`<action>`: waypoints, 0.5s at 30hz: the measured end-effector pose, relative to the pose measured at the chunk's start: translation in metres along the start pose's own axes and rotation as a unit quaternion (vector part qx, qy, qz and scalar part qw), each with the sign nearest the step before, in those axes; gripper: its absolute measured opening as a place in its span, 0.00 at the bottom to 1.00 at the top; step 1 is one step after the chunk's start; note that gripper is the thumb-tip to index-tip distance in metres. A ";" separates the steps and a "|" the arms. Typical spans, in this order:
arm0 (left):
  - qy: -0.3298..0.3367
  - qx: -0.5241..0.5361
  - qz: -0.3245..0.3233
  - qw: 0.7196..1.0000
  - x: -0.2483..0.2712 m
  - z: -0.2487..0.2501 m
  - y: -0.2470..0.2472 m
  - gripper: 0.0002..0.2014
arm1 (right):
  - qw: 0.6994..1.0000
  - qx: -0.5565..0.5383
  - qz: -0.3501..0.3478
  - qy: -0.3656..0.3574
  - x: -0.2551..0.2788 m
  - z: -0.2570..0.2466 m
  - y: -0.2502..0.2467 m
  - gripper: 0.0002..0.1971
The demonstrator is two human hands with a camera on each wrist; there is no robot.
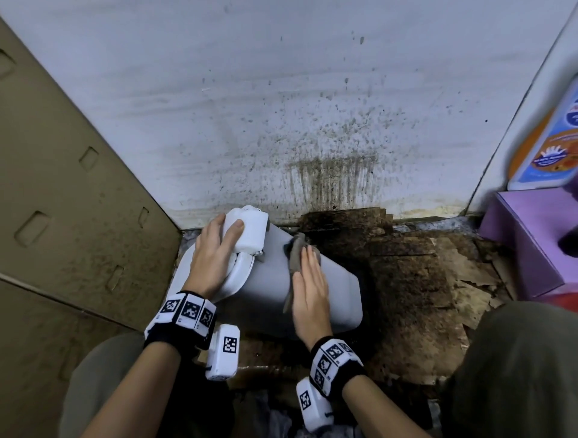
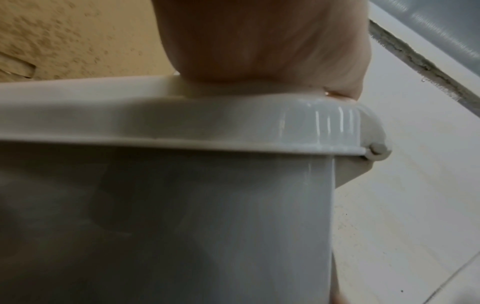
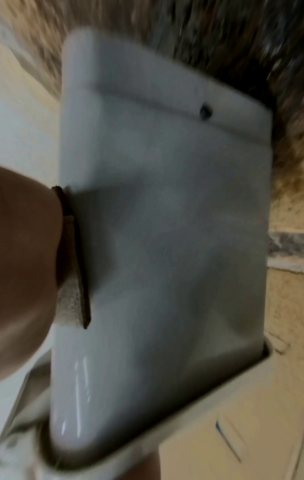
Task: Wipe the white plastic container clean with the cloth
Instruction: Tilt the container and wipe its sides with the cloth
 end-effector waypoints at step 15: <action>-0.002 -0.014 -0.004 1.000 0.002 -0.004 0.000 0.45 | 0.995 0.012 -0.074 -0.062 -0.031 -0.018 0.006 0.27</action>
Point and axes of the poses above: each hand's wrist, its own x-axis away from the middle knuckle, its own y-axis out of the palm, z = x × y, the point moved 9 cm from there along -x, towards the middle knuckle, and after that the axes turned 15 degrees about x, right-handed, at the moved point
